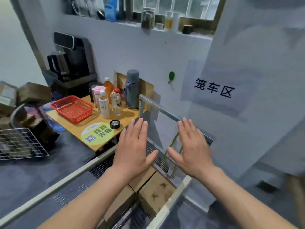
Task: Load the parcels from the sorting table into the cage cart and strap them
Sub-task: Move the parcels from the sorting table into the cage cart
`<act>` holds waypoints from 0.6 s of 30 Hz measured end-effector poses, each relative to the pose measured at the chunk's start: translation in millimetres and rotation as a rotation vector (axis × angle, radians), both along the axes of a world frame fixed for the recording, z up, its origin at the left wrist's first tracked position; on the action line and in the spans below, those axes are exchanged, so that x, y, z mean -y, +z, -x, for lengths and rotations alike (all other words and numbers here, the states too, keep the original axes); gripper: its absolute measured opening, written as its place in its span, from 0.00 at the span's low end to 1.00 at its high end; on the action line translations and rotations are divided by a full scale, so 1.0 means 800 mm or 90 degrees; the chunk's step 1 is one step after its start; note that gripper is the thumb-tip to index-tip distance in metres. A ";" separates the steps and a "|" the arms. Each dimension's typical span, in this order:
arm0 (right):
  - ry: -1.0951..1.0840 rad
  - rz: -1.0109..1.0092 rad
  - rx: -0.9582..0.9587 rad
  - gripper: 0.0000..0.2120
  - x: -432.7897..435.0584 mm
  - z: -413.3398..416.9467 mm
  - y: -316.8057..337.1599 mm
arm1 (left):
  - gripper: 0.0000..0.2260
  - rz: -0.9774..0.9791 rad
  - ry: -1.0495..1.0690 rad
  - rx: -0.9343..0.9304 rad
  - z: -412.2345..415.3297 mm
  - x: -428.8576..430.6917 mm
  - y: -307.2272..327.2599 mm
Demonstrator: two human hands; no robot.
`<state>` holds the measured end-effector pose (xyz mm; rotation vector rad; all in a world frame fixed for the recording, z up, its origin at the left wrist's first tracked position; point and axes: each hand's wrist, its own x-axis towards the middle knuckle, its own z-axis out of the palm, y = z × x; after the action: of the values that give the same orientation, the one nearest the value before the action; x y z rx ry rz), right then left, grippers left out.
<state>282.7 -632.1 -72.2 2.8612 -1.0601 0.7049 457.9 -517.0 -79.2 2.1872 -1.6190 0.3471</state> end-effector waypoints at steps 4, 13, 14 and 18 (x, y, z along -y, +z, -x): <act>-0.051 0.041 0.041 0.43 -0.027 0.075 0.036 | 0.42 0.026 -0.045 0.033 0.067 -0.013 0.042; -0.191 0.121 0.067 0.43 -0.088 0.214 0.100 | 0.41 0.081 -0.185 0.077 0.181 -0.018 0.109; -0.214 0.133 0.068 0.43 -0.096 0.229 0.106 | 0.41 0.092 -0.210 0.076 0.193 -0.016 0.114; -0.326 0.160 0.060 0.43 -0.135 0.286 0.123 | 0.41 0.133 -0.318 0.052 0.241 -0.013 0.134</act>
<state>53.7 -523.8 26.5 2.2277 -1.5070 0.8534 265.5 -506.7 27.7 1.5681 -1.9992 0.4343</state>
